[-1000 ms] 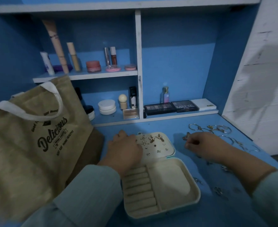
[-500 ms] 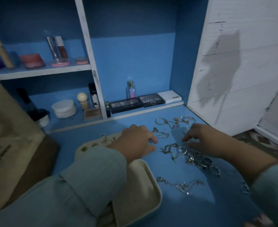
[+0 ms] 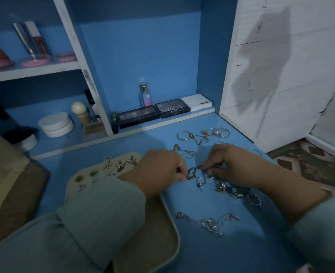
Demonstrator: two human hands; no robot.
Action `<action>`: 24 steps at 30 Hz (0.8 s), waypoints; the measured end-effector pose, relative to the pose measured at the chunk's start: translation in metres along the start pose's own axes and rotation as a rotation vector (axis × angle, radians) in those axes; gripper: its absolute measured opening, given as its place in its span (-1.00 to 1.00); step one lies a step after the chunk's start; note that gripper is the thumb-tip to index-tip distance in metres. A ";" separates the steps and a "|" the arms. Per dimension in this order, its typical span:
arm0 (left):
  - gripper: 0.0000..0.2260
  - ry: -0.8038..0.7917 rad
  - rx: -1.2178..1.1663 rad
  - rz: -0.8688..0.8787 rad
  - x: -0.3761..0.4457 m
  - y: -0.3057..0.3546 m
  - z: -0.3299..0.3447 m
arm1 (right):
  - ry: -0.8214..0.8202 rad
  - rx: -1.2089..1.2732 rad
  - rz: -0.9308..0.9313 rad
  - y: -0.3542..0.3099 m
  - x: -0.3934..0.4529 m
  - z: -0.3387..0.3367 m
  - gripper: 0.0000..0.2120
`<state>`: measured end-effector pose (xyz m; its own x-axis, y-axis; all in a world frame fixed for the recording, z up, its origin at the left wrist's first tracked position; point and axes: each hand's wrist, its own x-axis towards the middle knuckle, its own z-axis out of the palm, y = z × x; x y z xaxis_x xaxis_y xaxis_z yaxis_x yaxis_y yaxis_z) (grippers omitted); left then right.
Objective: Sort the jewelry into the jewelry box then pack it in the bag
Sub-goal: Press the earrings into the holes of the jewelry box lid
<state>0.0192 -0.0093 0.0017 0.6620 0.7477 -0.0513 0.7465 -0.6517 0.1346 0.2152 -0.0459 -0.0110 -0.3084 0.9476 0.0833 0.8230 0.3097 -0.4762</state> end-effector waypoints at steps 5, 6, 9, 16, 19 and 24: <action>-0.87 0.009 0.057 0.032 0.000 0.001 0.000 | 0.025 0.021 -0.002 0.003 0.001 0.004 -0.84; -0.87 0.003 0.047 0.029 0.000 0.001 0.000 | 0.027 0.026 -0.002 0.004 0.001 0.004 -0.84; -0.81 -0.014 0.016 0.022 -0.001 -0.001 0.000 | 0.047 0.035 -0.009 0.005 0.000 0.006 -0.85; -0.85 0.004 0.109 0.061 -0.001 0.001 0.001 | 0.090 0.082 -0.030 0.005 0.000 0.010 -0.87; -0.85 0.004 0.113 0.064 -0.001 0.001 0.000 | 0.076 0.069 -0.004 0.003 0.000 0.008 -0.89; -0.91 -0.010 0.060 0.024 0.000 -0.003 -0.003 | 0.037 -0.031 0.110 -0.003 0.010 -0.014 -0.84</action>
<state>0.0167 -0.0064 0.0038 0.6802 0.7306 -0.0592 0.7328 -0.6761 0.0765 0.2164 -0.0358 0.0036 -0.1983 0.9780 0.0644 0.8654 0.2055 -0.4570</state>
